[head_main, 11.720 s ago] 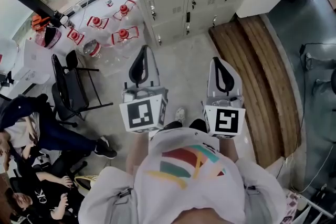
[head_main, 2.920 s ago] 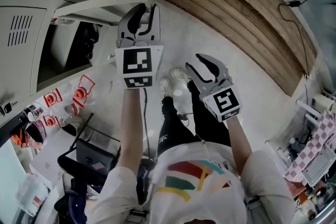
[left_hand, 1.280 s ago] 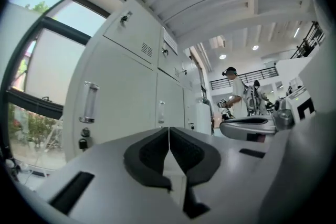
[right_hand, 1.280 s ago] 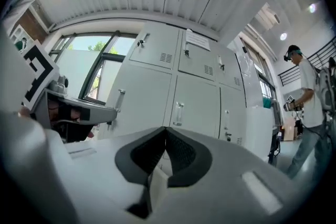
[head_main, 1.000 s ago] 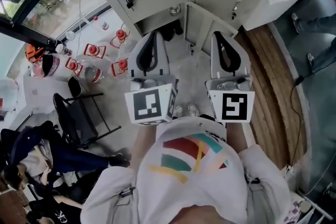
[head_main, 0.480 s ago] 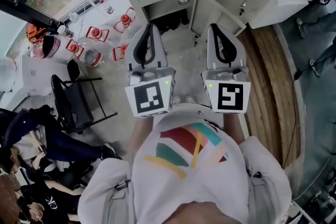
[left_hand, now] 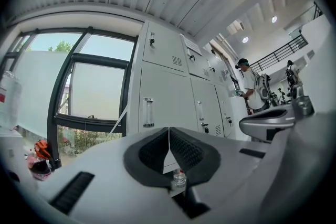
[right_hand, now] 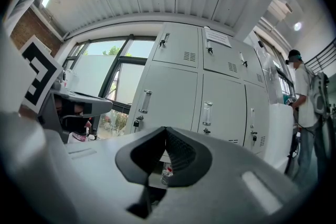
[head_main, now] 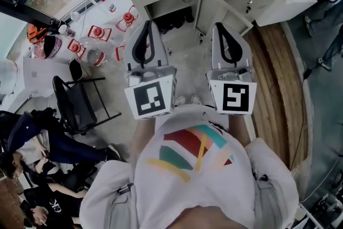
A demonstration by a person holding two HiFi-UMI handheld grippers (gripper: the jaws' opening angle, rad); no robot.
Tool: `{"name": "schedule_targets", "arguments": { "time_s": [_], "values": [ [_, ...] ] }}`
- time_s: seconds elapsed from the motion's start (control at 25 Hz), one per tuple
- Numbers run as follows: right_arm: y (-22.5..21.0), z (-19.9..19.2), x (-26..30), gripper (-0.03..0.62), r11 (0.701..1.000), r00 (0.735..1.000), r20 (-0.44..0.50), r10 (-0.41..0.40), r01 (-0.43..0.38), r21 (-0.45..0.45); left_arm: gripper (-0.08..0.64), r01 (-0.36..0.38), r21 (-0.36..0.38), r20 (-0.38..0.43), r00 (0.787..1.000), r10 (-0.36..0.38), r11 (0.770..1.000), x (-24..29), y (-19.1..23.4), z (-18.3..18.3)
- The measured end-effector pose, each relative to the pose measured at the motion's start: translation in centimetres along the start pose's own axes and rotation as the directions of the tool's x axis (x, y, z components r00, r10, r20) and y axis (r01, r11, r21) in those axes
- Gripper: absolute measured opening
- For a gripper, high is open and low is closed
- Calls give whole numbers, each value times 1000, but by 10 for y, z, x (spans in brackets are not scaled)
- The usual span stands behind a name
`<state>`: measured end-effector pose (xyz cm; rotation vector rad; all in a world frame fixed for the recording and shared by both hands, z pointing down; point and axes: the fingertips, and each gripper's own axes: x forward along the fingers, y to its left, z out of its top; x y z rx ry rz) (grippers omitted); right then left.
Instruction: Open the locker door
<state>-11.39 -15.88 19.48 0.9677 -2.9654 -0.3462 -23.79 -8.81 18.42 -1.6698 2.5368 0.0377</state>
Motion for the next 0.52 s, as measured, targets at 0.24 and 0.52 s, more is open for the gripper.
{"name": "schedule_targets", "arguments": {
  "time_s": [0.24,0.52],
  "values": [
    [-2,-6,2,5,1000,1000,-19,0,0,6,18,-12,5,-3,1000,12,1000,3,4,1],
    [-4,-6,5,5,1000,1000,-7,3,-3,9,18,-6,10,-10,1000,6,1000,6,0,0]
  ]
}}
